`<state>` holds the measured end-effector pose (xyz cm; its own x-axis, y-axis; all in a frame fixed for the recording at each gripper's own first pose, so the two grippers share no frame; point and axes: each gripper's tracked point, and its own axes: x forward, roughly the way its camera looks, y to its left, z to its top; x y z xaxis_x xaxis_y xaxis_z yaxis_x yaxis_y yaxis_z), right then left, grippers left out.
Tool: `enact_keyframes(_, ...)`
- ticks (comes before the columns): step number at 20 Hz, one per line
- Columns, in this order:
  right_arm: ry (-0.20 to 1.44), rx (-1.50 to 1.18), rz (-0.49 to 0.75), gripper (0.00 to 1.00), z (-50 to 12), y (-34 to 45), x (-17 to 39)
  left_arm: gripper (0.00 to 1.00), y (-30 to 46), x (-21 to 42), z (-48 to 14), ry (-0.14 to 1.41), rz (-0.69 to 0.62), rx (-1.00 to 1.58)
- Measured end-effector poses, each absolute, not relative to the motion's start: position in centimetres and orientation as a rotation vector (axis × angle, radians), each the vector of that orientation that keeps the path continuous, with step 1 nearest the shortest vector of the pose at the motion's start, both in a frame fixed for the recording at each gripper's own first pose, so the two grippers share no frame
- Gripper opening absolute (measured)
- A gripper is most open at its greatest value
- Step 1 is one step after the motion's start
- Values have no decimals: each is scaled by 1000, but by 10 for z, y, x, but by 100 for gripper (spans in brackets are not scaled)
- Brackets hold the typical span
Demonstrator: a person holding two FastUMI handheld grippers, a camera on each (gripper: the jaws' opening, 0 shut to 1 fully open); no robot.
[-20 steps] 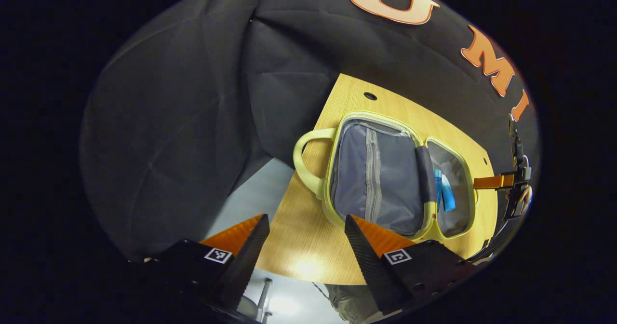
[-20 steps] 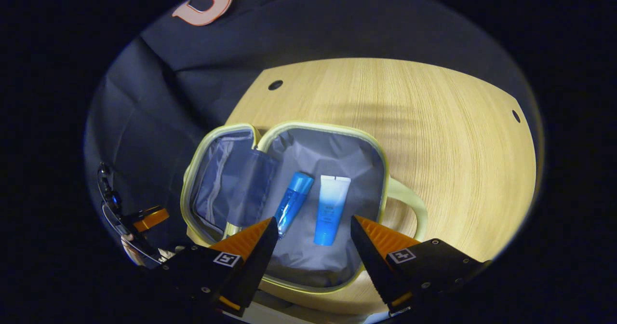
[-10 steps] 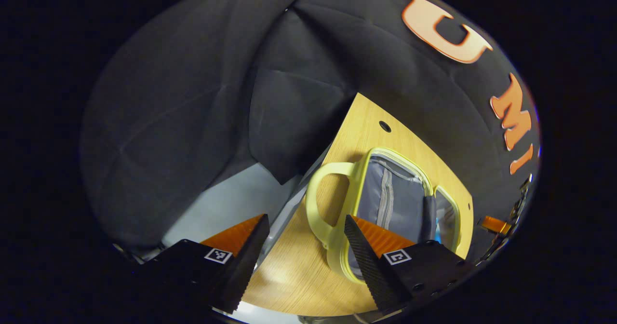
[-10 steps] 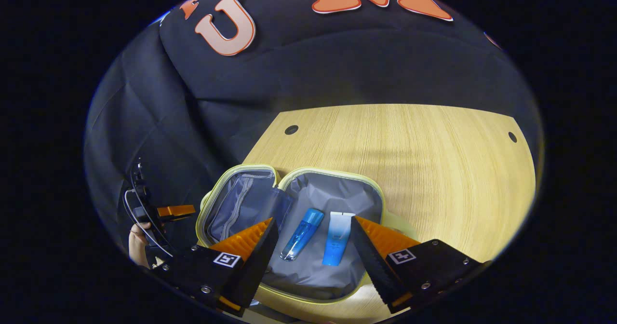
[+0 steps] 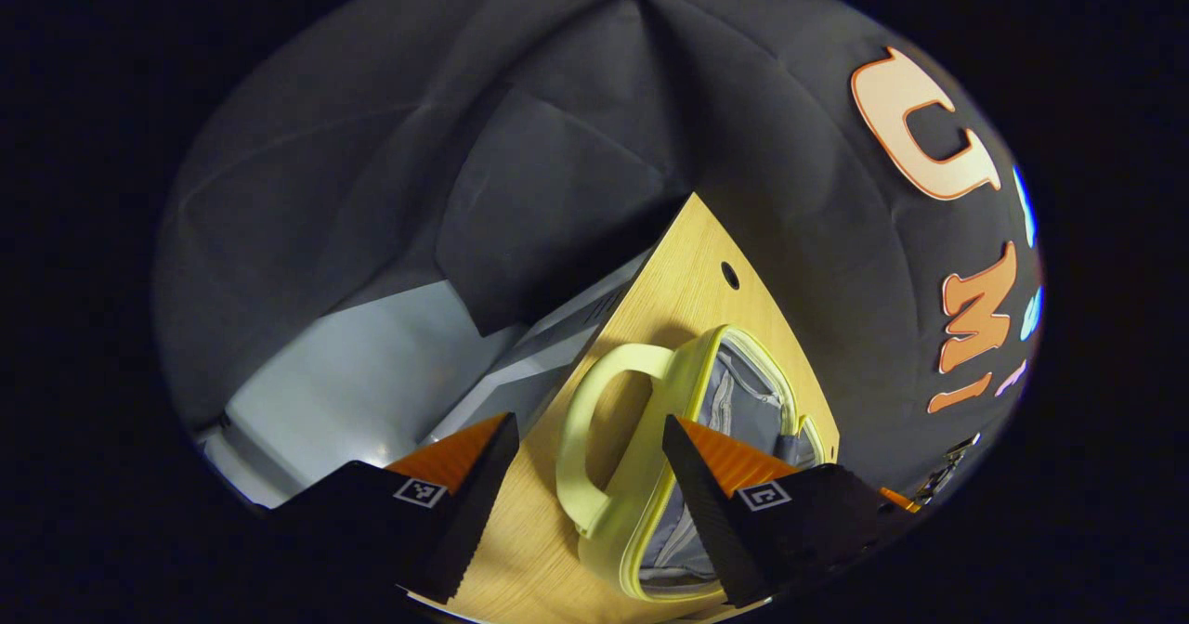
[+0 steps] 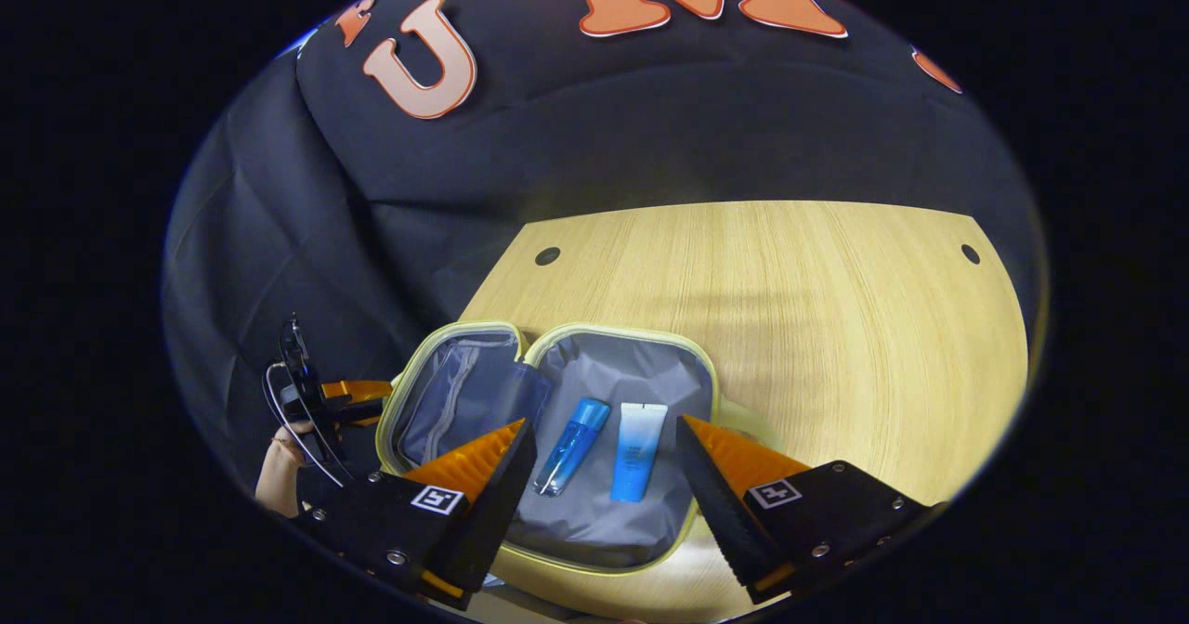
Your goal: First open the suitcase, pack the skin care products into it, and then close the suitcase.
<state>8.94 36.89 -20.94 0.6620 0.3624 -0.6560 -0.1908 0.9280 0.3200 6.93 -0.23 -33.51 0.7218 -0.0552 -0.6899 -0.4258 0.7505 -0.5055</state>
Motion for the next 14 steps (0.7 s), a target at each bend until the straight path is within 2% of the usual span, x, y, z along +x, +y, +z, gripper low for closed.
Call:
enact_keyframes(2, 798, 253, 307, 96, -211, 367, 88, 95, -5, 75, -333, 740, 198, -742)
enact_keyframes(5, 808, 263, 297, 96, -214, 363, 85, 68, -8, 81, -334, 755, 172, -770)
enact_keyframes(6, 809, 259, 297, 96, -214, 363, 85, 37, 7, 71, -340, 758, 283, -740)
enact_keyframes(7, 810, 259, 299, 96, -217, 364, 86, 6, 1, 68, -343, 804, 260, -755)
enact_keyframes(9, 812, 268, 305, 96, -214, 364, 85, 6, 0, 74, -337, 753, 227, -735)
enact_keyframes(14, 788, 289, 313, 96, -209, 367, 90, 6, -16, 71, -303, 768, 228, -630)
